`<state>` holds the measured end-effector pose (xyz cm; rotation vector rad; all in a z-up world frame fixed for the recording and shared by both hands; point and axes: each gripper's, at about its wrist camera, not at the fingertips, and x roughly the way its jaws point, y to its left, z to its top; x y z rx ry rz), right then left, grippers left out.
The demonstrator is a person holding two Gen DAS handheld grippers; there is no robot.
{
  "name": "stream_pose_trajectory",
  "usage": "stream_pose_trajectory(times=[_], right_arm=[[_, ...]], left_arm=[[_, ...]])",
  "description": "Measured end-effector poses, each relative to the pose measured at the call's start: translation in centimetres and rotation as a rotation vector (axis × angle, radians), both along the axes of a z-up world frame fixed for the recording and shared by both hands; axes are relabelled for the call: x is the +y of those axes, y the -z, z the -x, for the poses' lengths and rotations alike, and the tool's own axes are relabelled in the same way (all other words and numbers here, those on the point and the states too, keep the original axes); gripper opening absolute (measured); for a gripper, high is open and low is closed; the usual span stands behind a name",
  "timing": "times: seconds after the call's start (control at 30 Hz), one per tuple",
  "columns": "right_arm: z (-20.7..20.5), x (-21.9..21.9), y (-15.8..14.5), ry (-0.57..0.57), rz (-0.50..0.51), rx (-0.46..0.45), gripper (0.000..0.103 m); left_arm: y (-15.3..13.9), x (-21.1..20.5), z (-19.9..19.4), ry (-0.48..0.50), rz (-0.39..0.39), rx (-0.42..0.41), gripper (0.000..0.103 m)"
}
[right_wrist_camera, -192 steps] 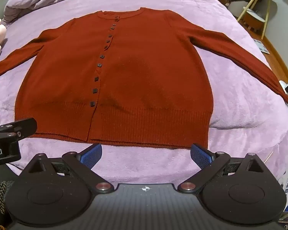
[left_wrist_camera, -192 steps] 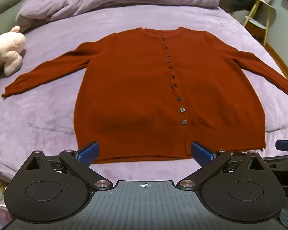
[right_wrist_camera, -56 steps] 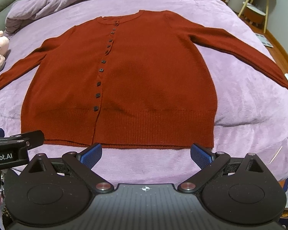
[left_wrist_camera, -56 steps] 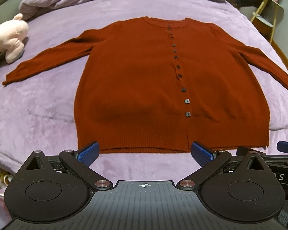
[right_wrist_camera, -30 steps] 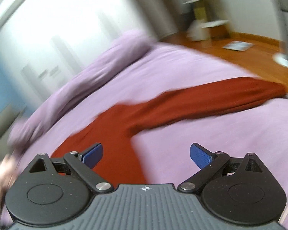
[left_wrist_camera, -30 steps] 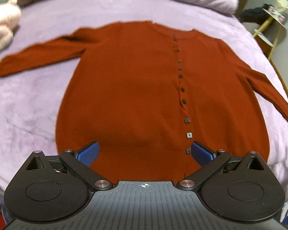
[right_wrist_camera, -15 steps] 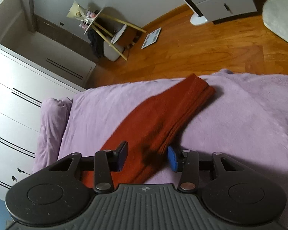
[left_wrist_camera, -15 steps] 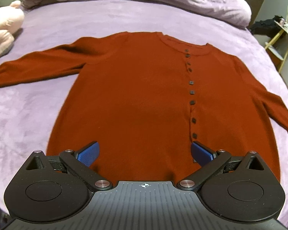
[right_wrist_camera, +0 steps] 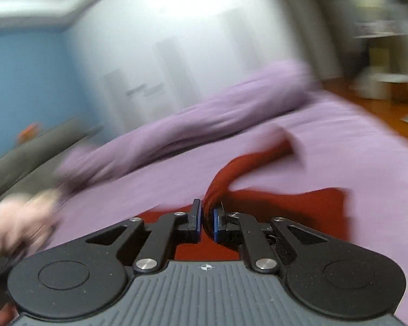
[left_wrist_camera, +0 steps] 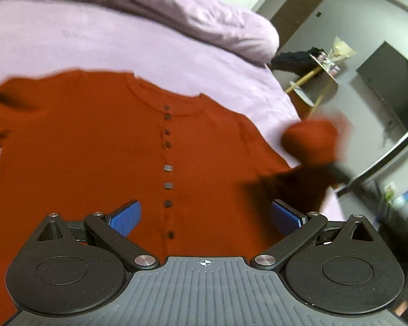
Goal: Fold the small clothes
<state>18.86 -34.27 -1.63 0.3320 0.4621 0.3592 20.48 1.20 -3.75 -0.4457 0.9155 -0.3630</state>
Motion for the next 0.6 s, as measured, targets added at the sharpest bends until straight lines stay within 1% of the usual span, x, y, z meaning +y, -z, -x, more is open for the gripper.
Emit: stream_pose_trajectory(times=[0.03, 0.07, 0.13, 0.2, 0.27, 0.3, 0.37, 0.43, 0.5, 0.57, 0.6], right_arm=[[0.0, 2.2, 0.5, -0.06, 0.016, 0.014, 0.032], [0.1, 4.1, 1.3, -0.084, 0.033, 0.036, 0.036], [0.6, 5.9, 3.3, -0.066, 0.033, 0.084, 0.037], [0.5, 5.9, 4.9, -0.034, -0.012, 0.167, 0.037], [1.5, 5.4, 6.3, -0.017, -0.032, 0.224, 0.037], [2.4, 5.3, 6.8, -0.009, -0.02, 0.239, 0.037], [2.7, 4.8, 7.5, 0.005, 0.002, 0.271, 0.037], [2.6, 4.2, 8.3, 0.014, -0.012, 0.3, 0.037], [2.8, 3.1, 8.6, 0.032, -0.029, 0.325, 0.037], [3.0, 2.7, 9.1, 0.044, -0.045, 0.333, 0.037], [2.9, 2.7, 9.2, 0.047, -0.052, 0.337, 0.037]], left_arm=[[0.7, 0.1, -0.8, -0.014, 0.024, 0.023, 0.1], [1.4, 0.4, -1.5, -0.025, 0.05, 0.048, 0.099], [2.8, 0.8, -2.7, -0.044, 0.074, 0.102, 0.098], [4.1, 1.4, -3.7, -0.04, 0.089, 0.141, 0.097], [5.3, 2.1, -4.7, -0.057, 0.082, 0.167, 0.092], [5.7, 2.4, -5.0, -0.065, 0.084, 0.176, 0.089], [6.8, 3.2, -6.0, -0.092, 0.103, 0.211, 0.088], [7.9, 3.6, -6.7, -0.113, 0.143, 0.245, 0.086], [8.8, 3.8, -7.3, -0.119, 0.163, 0.273, 0.083], [9.1, 3.7, -8.2, -0.119, 0.177, 0.268, 0.078], [9.2, 3.5, -8.6, -0.123, 0.172, 0.27, 0.071]])
